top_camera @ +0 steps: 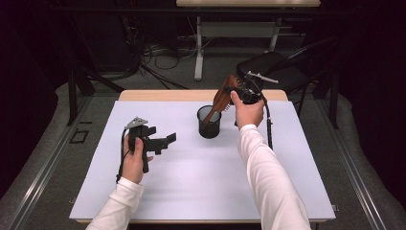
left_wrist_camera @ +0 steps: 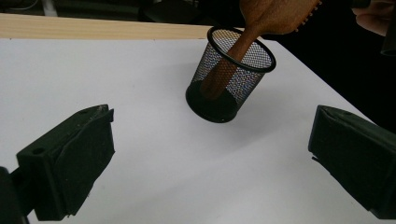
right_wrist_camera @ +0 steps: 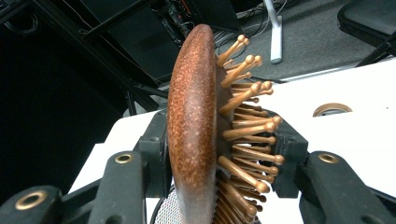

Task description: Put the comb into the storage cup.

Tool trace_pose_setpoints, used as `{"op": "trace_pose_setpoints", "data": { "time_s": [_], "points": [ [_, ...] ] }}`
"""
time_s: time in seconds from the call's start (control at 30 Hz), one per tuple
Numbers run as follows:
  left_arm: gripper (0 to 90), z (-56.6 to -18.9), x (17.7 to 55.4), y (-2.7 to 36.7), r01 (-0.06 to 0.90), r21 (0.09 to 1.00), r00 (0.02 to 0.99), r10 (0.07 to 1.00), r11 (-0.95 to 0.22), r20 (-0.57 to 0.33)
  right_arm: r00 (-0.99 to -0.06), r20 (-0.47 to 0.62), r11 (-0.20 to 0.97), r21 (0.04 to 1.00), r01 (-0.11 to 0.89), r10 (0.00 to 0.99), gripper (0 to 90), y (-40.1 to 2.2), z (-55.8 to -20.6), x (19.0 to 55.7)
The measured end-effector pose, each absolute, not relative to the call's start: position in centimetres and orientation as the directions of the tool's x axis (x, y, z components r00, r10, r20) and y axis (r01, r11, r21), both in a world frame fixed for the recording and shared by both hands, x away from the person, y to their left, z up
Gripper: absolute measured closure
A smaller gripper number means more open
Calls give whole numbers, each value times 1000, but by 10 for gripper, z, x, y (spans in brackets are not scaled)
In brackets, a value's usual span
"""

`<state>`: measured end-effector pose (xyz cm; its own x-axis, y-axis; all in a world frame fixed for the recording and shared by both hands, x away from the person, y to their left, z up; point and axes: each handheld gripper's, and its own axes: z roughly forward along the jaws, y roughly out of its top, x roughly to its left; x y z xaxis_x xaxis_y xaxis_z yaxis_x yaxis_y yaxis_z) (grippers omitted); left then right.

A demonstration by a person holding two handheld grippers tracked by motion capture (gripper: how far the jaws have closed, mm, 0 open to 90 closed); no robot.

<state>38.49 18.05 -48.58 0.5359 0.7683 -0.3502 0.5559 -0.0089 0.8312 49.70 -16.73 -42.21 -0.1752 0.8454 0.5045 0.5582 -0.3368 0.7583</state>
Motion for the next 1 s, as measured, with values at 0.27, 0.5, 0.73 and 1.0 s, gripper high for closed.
{"op": "trace_pose_setpoints", "data": {
  "time_s": [0.27, 0.5, 0.73, 1.0],
  "points": [
    [3, -486, 385, 181, 556, 831, 537, 768, -10, -350, -175, 495, -327, 761, 561, 851, 502, -166, -427, 497],
    [3, -486, 385, 181, 557, 831, 536, 768, -8, -351, -180, 496, -323, 758, 567, 849, 502, -165, -430, 498],
    [3, -486, 385, 181, 557, 830, 535, 768, -8, -352, -188, 500, -319, 754, 574, 845, 500, -164, -431, 498],
    [3, -486, 385, 181, 559, 829, 536, 766, -6, -355, -182, 515, -328, 741, 586, 838, 499, -166, -434, 500]
  ]
}}
